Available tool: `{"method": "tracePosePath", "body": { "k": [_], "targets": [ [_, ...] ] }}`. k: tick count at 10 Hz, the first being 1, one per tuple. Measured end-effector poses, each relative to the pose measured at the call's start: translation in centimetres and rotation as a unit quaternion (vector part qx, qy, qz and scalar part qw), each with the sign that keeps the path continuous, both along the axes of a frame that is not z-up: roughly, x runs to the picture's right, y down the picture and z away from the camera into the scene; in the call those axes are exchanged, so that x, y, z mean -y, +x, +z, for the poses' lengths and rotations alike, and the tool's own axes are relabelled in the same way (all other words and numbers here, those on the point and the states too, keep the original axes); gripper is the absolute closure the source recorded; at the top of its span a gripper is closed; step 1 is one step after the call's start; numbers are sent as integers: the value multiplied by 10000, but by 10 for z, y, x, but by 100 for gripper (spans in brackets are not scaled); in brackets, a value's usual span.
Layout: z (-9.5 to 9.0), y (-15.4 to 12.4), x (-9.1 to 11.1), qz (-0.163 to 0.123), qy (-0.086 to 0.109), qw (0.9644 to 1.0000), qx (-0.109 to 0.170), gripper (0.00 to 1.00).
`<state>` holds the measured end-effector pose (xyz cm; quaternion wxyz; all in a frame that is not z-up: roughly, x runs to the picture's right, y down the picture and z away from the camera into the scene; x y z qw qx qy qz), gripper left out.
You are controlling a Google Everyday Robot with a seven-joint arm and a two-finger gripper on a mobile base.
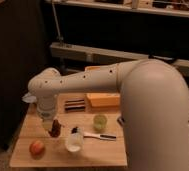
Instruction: Place grapes in plastic cup
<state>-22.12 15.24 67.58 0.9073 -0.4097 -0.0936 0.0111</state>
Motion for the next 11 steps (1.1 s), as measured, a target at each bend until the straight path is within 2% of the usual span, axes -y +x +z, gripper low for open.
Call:
{"method": "tracePosePath", "body": {
  "k": [2,4,7,9,11],
  "targets": [
    [-20,-1,30,49,165,9999,4,100],
    [-30,5,62,244,375,9990,-21,100],
    [-49,20,111,543,732,9958,-66,100],
    [-52,30,130,716,910,9931,-207,100],
    [-45,53,144,910,1011,9895,-480,100]
  ]
}}
